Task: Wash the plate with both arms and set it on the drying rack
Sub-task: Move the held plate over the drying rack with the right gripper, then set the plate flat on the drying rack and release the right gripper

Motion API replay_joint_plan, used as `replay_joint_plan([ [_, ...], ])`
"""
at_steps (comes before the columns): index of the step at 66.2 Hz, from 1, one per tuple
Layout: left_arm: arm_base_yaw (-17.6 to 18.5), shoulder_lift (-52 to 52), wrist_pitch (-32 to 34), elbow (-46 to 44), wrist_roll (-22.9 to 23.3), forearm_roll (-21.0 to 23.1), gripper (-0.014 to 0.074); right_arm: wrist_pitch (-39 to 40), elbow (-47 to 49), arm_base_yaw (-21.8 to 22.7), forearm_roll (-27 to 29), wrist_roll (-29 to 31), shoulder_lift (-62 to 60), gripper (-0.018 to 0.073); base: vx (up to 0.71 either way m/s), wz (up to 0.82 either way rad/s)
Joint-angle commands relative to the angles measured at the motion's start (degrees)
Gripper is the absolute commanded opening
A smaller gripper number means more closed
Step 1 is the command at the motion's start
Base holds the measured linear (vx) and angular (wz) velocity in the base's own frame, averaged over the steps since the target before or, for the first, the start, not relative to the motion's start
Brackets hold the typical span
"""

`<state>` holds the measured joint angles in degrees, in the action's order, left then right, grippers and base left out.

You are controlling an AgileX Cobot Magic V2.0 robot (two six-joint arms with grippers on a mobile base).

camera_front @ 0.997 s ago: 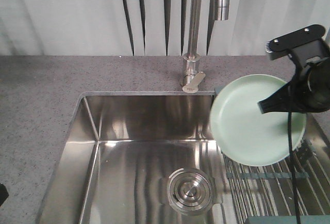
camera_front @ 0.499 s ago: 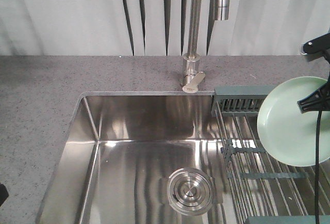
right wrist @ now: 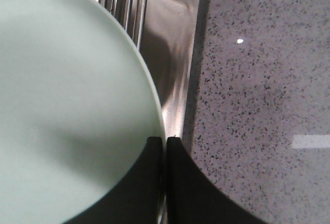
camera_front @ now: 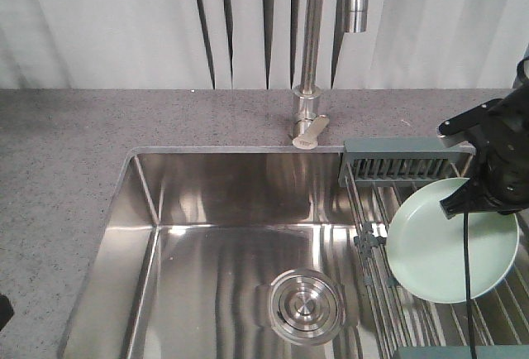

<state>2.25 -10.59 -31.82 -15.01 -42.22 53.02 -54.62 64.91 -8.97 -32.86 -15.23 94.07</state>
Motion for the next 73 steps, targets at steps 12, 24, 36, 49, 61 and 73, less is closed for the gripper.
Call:
replay_joint_plan([
  [12, 0.1, -0.6, 2.5, -1.5, 0.0, 2.3, -0.0006, 2.1, 1.8, 0.4, -2.8, 0.2, -1.1, 0.0136, 0.00, 0.00],
  [24, 0.1, -0.6, 2.5, -1.5, 0.0, 2.3, -0.0006, 1.5, 1.8, 0.4, -3.2, -0.1, -1.1, 0.0414, 0.00, 0.00],
  [36, 0.1, -0.6, 2.5, -1.5, 0.0, 2.3, -0.0006, 0.7, 1.8, 0.2, -3.9, 0.4, -2.7, 0.0561, 0.00, 0.00],
  [49, 0.1, -0.6, 2.4, -1.5, 0.5, 2.7, -0.0006, 4.7, 1.8, 0.2, 4.4, 5.5, -13.3, 0.0343, 0.00, 0.00],
  [61, 0.1, -0.6, 2.4, -1.5, 0.6, 2.7, -0.0006, 5.6, 0.2, 0.2, 20.5, 17.8, -29.3, -0.0016, 0.00, 0.00],
  [73, 0.1, -0.6, 2.8, -1.5, 0.7, 4.3, -0.0006, 9.0, -10.3, 0.2, 34.5, 26.0, -50.2, -0.0010, 0.00, 0.00],
])
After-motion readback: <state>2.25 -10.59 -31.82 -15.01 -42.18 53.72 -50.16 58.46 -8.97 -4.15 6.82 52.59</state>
